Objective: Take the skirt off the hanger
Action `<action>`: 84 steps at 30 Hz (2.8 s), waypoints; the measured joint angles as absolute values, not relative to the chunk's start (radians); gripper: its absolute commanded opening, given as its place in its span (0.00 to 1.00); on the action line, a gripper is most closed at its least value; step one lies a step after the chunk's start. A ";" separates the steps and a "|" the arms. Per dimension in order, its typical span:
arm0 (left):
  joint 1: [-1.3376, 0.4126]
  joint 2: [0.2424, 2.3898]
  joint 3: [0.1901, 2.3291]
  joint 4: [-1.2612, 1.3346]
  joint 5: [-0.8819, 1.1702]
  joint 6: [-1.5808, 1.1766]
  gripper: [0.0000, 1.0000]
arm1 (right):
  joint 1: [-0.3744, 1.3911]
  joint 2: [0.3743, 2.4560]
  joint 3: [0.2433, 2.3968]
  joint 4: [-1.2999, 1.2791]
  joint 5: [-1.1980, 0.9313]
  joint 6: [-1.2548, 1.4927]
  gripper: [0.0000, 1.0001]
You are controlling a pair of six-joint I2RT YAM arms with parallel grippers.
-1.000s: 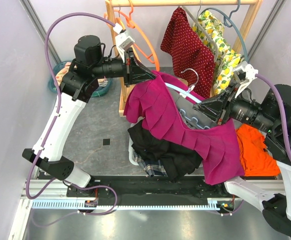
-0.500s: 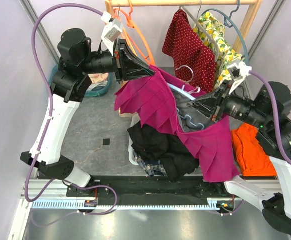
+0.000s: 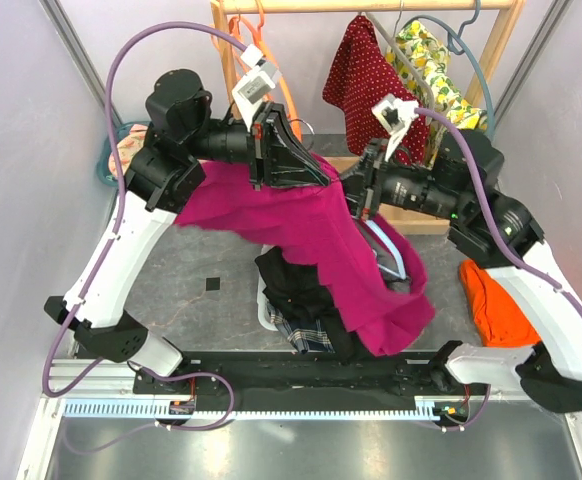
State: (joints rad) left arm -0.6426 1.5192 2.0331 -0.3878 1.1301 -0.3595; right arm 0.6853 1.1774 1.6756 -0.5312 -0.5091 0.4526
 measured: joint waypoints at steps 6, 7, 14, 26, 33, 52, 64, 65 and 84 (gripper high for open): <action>-0.626 1.495 2.043 -0.436 1.122 -0.309 0.02 | 0.767 1.246 1.817 -0.617 -0.384 0.416 0.00; -0.627 1.486 2.043 -0.456 1.121 -0.289 0.02 | 0.773 1.247 1.835 -0.638 -0.369 0.407 0.00; -0.605 1.433 2.044 -0.604 1.073 -0.140 0.02 | 0.785 1.147 1.958 -0.862 -0.202 0.340 0.00; -0.450 1.376 1.946 -0.653 0.879 -0.025 0.02 | 0.788 0.835 2.076 -1.194 -0.073 0.306 0.00; -0.434 1.422 1.902 -0.653 0.733 -0.044 0.02 | 0.788 0.757 1.987 -1.253 -0.090 0.305 0.00; -0.512 1.422 2.062 -0.686 0.879 -0.096 0.02 | 0.788 0.706 1.912 -1.152 0.228 0.328 0.00; -0.673 1.369 1.869 -0.624 1.005 -0.111 0.02 | 0.787 1.024 1.934 -0.928 0.336 0.340 0.00; -0.700 1.372 1.830 -0.629 0.989 -0.084 0.02 | 0.787 1.051 1.937 -0.915 0.340 0.340 0.00; -0.940 1.557 1.182 -0.471 0.197 0.357 0.23 | 0.787 1.309 2.107 -0.828 0.417 0.318 0.00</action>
